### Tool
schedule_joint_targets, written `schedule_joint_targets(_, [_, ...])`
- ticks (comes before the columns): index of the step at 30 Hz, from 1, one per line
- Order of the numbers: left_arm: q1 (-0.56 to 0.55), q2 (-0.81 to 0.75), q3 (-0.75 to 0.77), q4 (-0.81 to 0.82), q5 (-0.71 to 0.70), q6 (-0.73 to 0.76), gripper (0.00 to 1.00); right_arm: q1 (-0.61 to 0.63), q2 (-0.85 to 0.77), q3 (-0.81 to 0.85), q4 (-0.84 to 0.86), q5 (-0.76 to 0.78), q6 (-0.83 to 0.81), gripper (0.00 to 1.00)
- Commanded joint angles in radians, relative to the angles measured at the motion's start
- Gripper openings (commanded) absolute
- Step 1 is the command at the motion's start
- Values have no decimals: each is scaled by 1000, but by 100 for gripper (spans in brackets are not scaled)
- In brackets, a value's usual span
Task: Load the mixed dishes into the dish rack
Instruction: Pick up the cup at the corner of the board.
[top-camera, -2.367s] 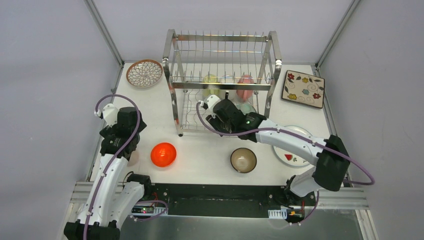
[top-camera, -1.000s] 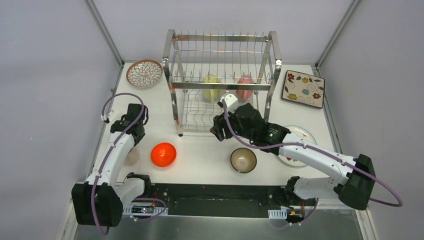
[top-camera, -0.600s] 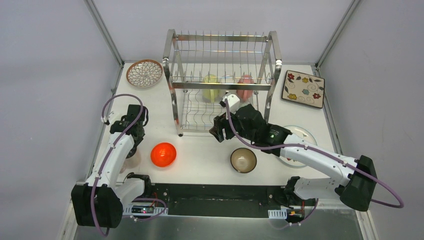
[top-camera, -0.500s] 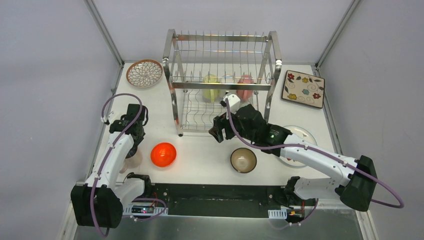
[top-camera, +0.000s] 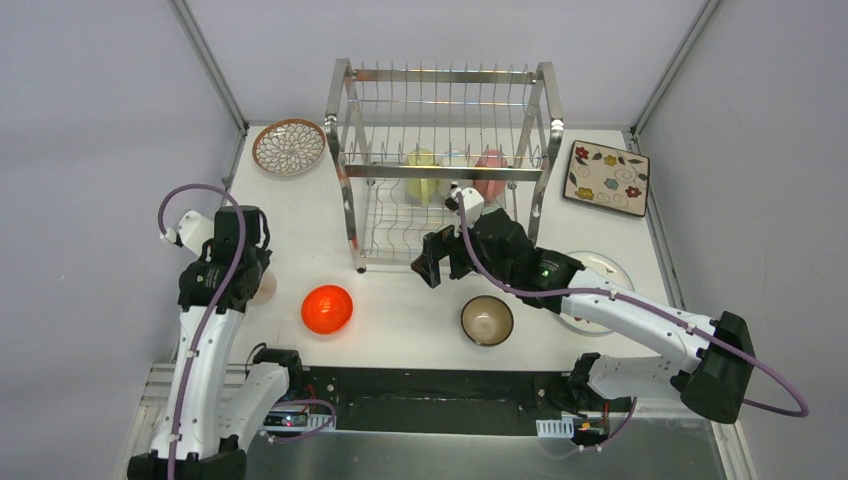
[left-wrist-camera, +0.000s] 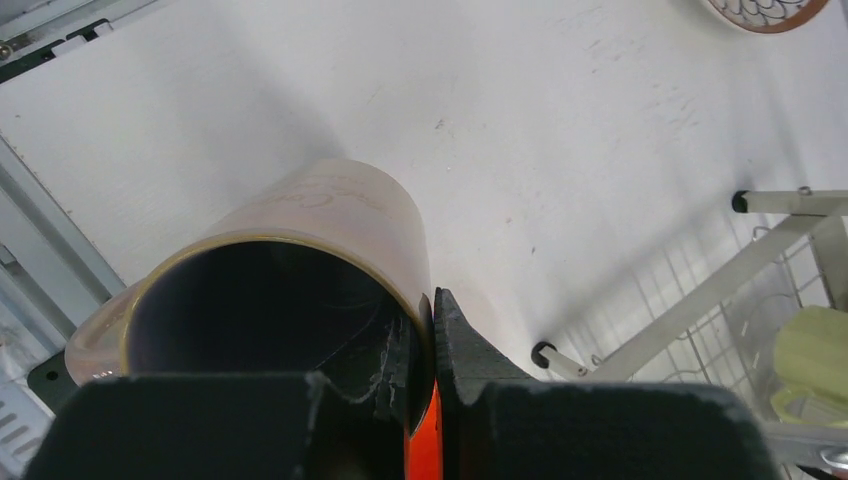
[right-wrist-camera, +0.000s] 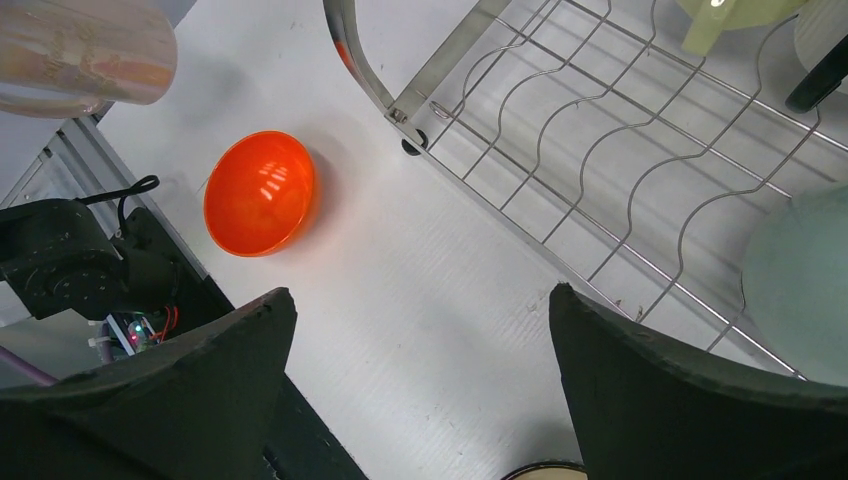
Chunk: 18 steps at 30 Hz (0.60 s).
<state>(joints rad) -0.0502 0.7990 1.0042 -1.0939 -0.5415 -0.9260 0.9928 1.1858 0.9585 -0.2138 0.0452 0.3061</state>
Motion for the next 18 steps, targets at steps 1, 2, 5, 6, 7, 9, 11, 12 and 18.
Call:
schedule_joint_targets(1, [6, -88, 57, -17, 58, 28, 0, 3, -22, 10, 36, 17, 19, 100])
schedule_joint_targets(2, [6, -111, 58, -7, 87, 31, 0, 2, -25, 10, 36, 22, 17, 100])
schedule_joint_targets(5, [6, -181, 51, 61, 199, 79, 0, 2, -24, 20, 31, 31, -1, 100])
schedule_joint_targets(6, [6, -202, 49, 79, 227, 79, 0, 2, -20, 31, 16, 40, -9, 100])
schedule_joint_targets(7, [6, -220, 45, 95, 252, 74, 0, 1, -17, 42, -3, 62, -16, 100])
schedule_joint_targets(9, [6, -244, 42, 117, 286, 66, 0, 2, -16, 61, -40, 93, -27, 100])
schedule_joint_targets(11, [6, -246, 48, 120, 308, 75, 0, 2, -26, 60, -53, 112, -39, 100])
schedule_joint_targets(12, [5, -247, 49, 119, 315, 74, 0, 1, -34, 54, -53, 123, -44, 100])
schedule_joint_targets(18, [4, -251, 65, 158, 492, 65, 0, -3, -77, 31, -53, 158, -42, 100])
